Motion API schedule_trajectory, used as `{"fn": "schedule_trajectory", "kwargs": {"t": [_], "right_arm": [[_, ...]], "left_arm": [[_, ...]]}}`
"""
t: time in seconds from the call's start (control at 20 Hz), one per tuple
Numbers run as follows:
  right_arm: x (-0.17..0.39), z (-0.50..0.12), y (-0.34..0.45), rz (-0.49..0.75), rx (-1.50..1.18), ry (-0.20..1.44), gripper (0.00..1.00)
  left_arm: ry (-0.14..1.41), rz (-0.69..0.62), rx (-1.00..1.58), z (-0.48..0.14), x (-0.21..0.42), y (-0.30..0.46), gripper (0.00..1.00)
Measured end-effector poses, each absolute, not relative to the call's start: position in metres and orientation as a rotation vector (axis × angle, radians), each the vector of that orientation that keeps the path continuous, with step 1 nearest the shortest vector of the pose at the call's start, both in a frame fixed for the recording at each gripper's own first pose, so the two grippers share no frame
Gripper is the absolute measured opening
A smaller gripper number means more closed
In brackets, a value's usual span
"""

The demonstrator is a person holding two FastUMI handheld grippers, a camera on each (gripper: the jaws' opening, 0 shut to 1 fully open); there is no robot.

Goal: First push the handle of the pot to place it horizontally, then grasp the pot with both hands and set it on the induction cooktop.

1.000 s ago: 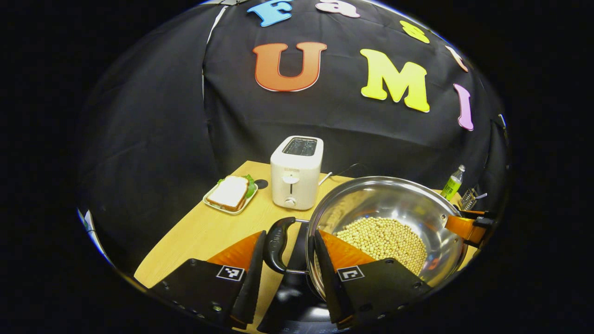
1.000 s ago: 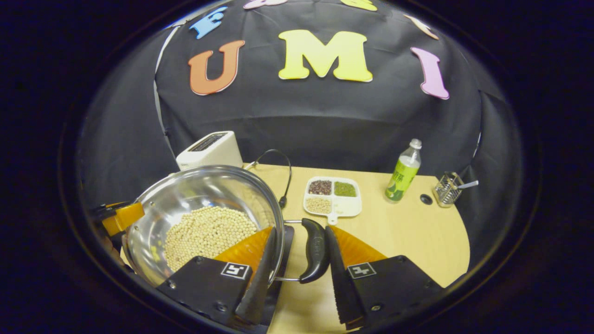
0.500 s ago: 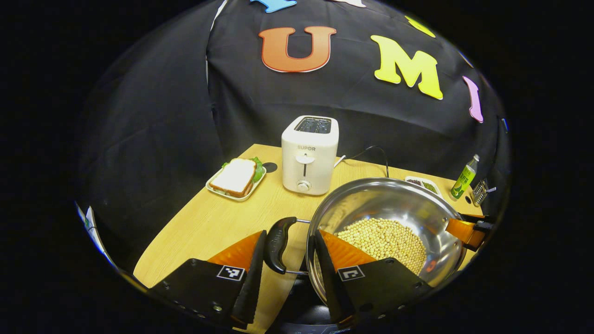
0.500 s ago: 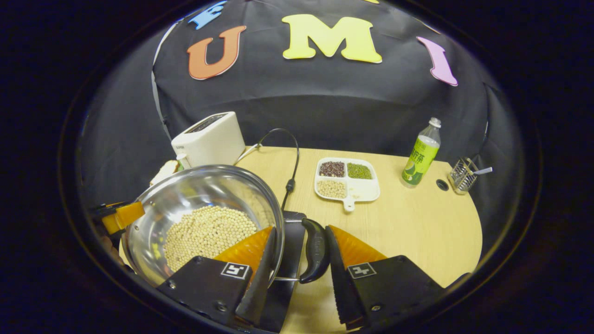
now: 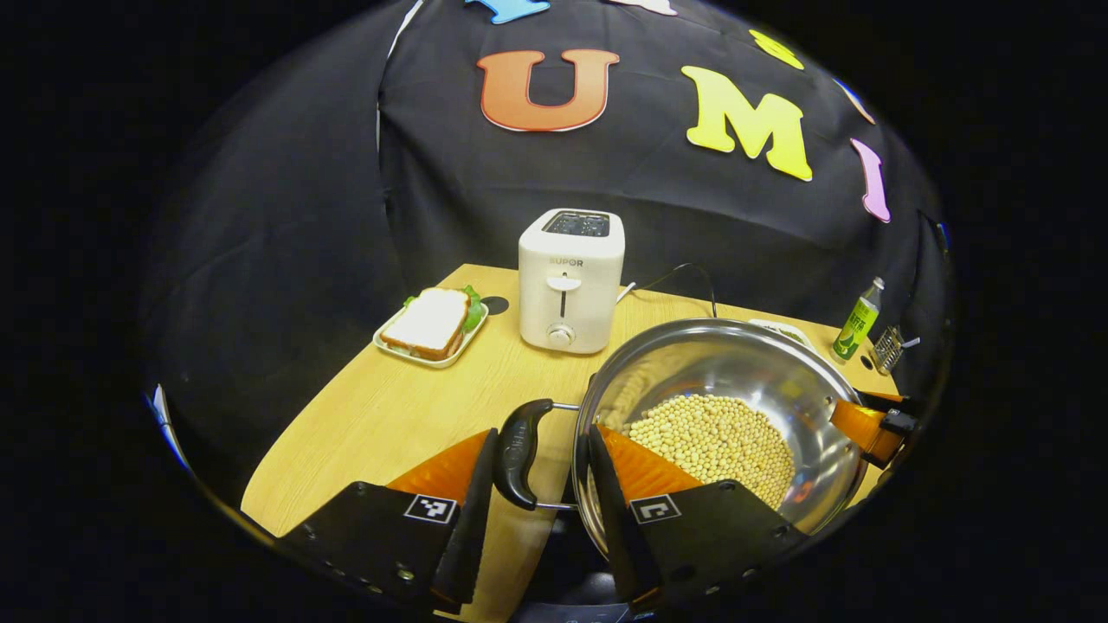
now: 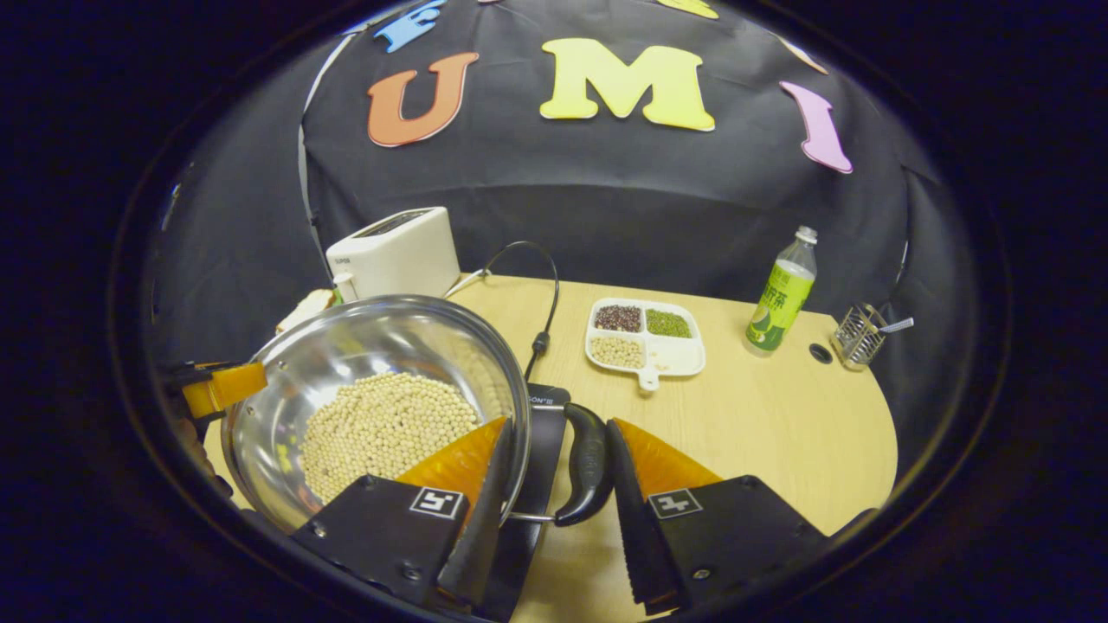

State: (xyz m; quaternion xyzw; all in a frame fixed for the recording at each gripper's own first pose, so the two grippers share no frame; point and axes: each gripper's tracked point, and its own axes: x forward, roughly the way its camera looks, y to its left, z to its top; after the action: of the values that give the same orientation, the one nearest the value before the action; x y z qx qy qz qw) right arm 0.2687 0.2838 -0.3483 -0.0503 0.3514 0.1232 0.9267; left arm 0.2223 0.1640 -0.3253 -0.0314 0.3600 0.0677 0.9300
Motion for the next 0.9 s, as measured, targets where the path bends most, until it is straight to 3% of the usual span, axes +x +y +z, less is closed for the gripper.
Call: {"fn": "schedule_trajectory", "kwargs": {"t": [0.65, 0.85, 0.9], "right_arm": [[0.261, -0.347, 0.277, 0.225, -0.070, 0.673, 0.66], [0.265, -0.348, 0.279, 0.240, -0.046, 0.643, 0.75], [0.265, -0.348, 0.279, 0.251, -0.046, 0.644, 0.71]], "left_arm": [[0.735, 0.107, -0.092, -0.328, 0.219, 0.160, 0.60], [0.749, 0.094, -0.087, -0.335, 0.219, 0.162, 0.64], [0.742, 0.100, -0.081, -0.336, 0.220, 0.164, 0.65]]}}
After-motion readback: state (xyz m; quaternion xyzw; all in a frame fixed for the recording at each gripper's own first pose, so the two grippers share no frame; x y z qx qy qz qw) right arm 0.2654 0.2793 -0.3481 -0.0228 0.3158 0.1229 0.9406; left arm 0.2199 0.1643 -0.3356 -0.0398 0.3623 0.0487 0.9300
